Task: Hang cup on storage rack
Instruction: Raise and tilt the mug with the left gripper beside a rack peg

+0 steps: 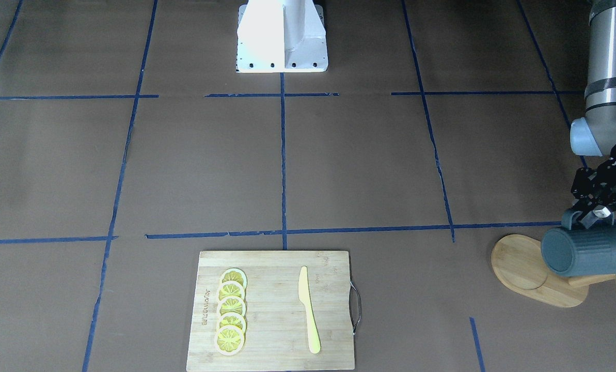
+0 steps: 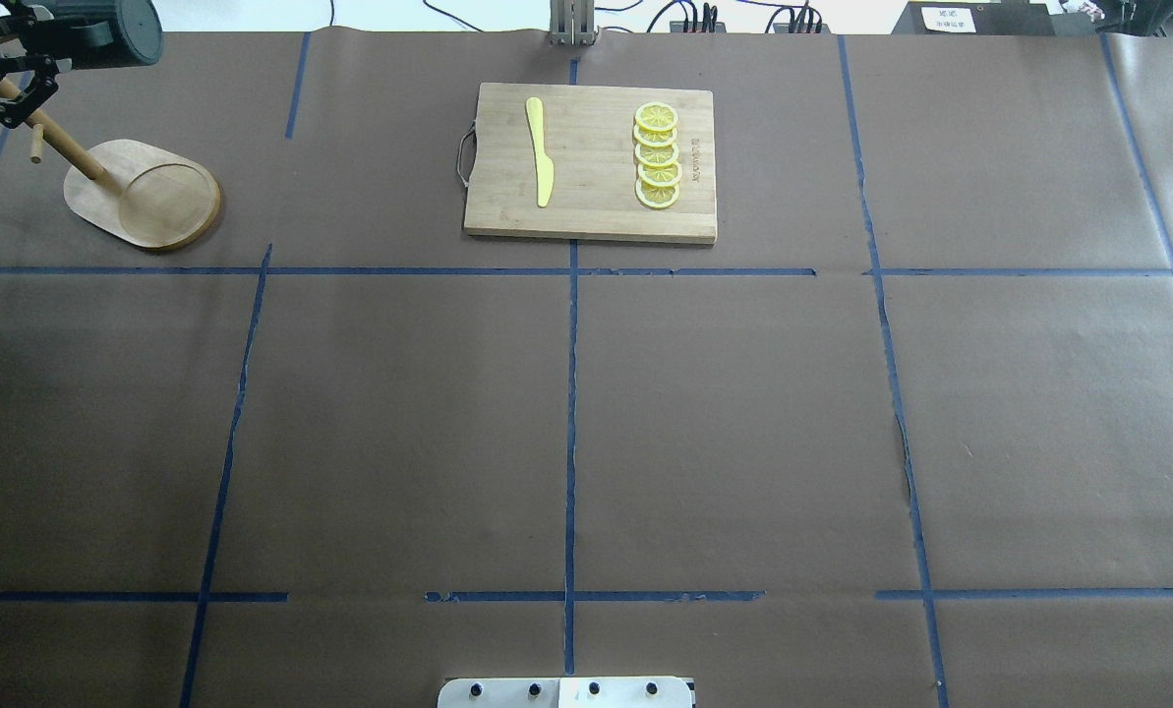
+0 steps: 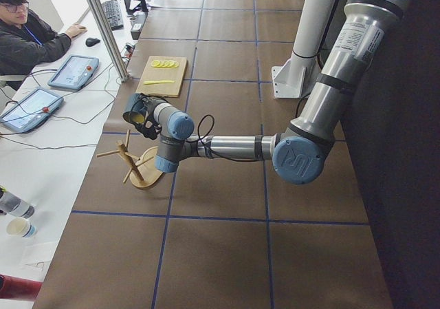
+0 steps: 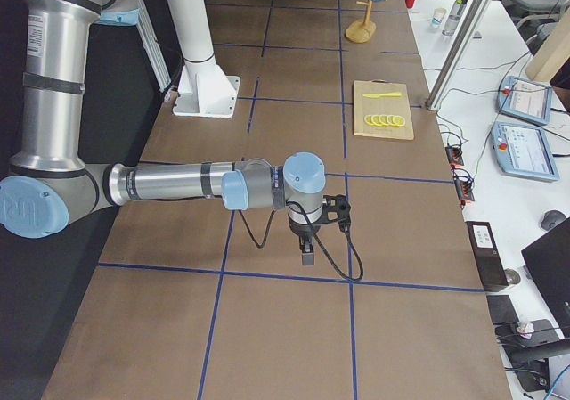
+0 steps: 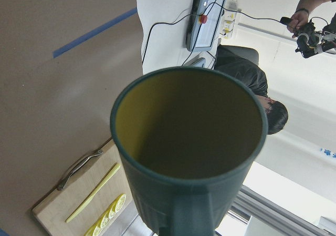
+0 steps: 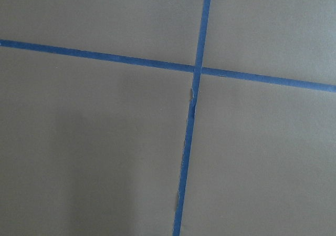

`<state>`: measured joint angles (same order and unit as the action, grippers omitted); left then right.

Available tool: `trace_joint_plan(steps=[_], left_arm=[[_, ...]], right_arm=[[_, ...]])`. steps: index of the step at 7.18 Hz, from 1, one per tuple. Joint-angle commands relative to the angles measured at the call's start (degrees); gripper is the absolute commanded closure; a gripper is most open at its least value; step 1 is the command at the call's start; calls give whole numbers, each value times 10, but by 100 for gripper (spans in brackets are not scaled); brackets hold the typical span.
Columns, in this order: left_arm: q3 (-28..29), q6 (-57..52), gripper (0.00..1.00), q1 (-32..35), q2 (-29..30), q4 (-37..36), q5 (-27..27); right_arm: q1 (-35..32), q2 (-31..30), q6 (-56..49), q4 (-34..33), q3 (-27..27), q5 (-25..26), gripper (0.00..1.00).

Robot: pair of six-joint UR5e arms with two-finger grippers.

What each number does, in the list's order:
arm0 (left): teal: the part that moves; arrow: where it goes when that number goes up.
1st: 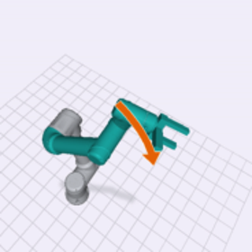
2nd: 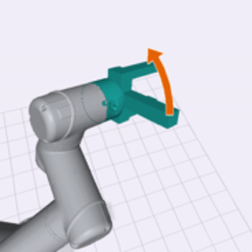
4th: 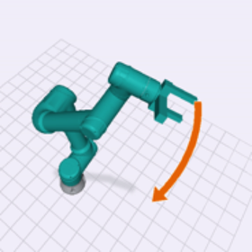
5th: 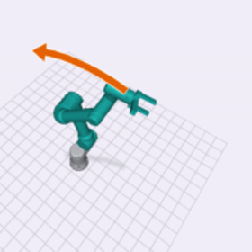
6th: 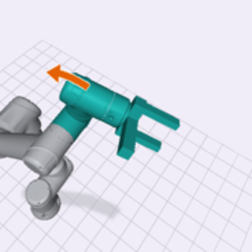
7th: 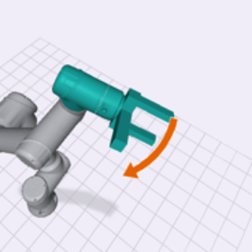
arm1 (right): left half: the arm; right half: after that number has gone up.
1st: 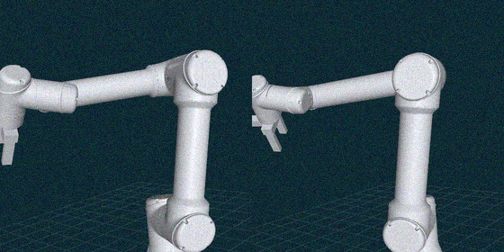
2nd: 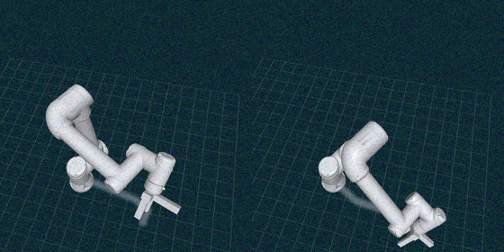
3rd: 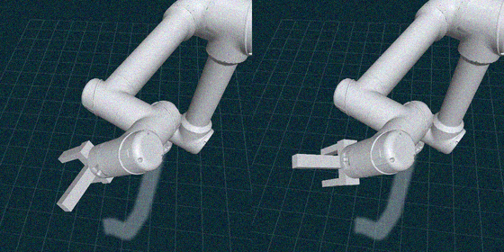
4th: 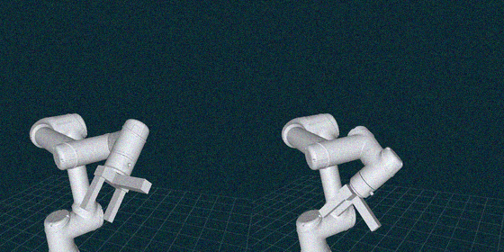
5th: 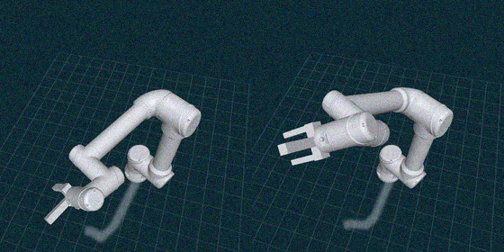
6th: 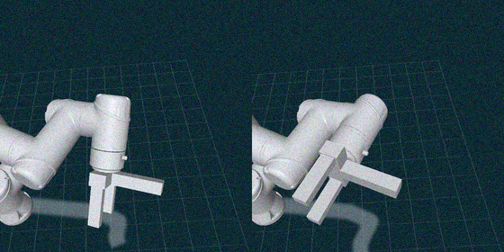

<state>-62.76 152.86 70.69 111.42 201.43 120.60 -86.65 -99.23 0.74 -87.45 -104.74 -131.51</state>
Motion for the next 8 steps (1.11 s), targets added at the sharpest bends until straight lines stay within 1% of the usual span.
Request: trace_joint_plan(steps=[1,6,8], left_arm=[[35,2,100,3,-1,33,0],[76,6,100,19,-2,34,0],[96,6,98,20,-2,34,0]], right_arm=[[-2,0,0,0,-4,0,0],[-4,0,0,4,-4,1,0],[-4,0,0,4,-6,1,0]])
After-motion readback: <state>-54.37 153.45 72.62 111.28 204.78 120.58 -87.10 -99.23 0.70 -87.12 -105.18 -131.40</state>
